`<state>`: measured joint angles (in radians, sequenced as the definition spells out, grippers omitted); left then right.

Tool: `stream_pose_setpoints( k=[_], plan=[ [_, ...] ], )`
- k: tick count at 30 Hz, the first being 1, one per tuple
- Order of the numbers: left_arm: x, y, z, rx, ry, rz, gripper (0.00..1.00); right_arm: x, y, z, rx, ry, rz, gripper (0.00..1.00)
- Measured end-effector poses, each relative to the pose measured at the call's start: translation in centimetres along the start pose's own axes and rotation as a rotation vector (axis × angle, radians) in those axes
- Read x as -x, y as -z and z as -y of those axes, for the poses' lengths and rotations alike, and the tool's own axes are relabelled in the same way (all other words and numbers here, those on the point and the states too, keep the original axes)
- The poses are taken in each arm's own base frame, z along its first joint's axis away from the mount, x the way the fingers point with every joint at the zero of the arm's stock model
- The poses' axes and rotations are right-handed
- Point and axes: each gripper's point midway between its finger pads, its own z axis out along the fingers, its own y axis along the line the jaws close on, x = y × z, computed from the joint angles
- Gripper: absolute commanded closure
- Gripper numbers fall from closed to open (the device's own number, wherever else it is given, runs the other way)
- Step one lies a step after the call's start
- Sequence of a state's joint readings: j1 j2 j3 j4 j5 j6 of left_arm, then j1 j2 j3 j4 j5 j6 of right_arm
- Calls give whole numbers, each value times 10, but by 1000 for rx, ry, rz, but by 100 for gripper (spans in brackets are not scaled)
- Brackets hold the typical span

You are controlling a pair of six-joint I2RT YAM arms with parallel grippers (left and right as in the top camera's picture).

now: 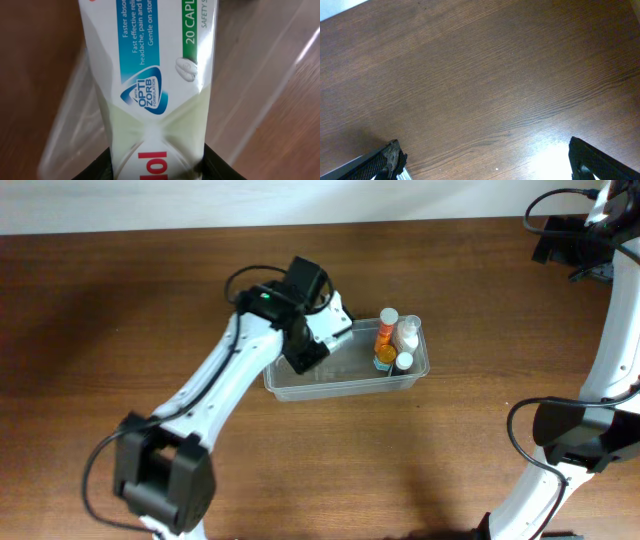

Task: Pack container
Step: 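Lift the Panadol box and carry it over the container, then lower the Panadol box into the container and open the left gripper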

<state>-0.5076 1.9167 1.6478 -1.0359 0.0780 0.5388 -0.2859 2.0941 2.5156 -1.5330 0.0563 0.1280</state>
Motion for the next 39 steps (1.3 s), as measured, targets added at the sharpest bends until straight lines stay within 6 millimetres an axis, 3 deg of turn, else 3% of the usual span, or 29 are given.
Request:
stream_pose_setpoints(
  k=[4,12,14,16,19,24,34,37,39],
  plan=[
    [-2,-28,9,-39,-146,-49,58,0,0,0,0,0,0,2],
    [9,-56,15,-46,-323,-44,58,0,0,0,0,0,0,2],
    [10,-58,13,-38,-336,-42,55,0,0,0,0,0,0,2],
    [11,-58,10,-21,-346,-43,45,0,0,0,0,0,0,2],
    [10,-58,5,5,-358,-59,40,0,0,0,0,0,0,2],
    [7,-57,0,31,-364,-79,23,0,0,0,0,0,0,2],
    [4,-57,-6,64,-357,-105,19,0,0,0,0,0,0,2],
    [3,-56,-8,77,-339,-111,13,0,0,0,0,0,0,2],
    [5,-51,-10,89,-321,-104,4,0,0,0,0,0,0,2]
  ],
)
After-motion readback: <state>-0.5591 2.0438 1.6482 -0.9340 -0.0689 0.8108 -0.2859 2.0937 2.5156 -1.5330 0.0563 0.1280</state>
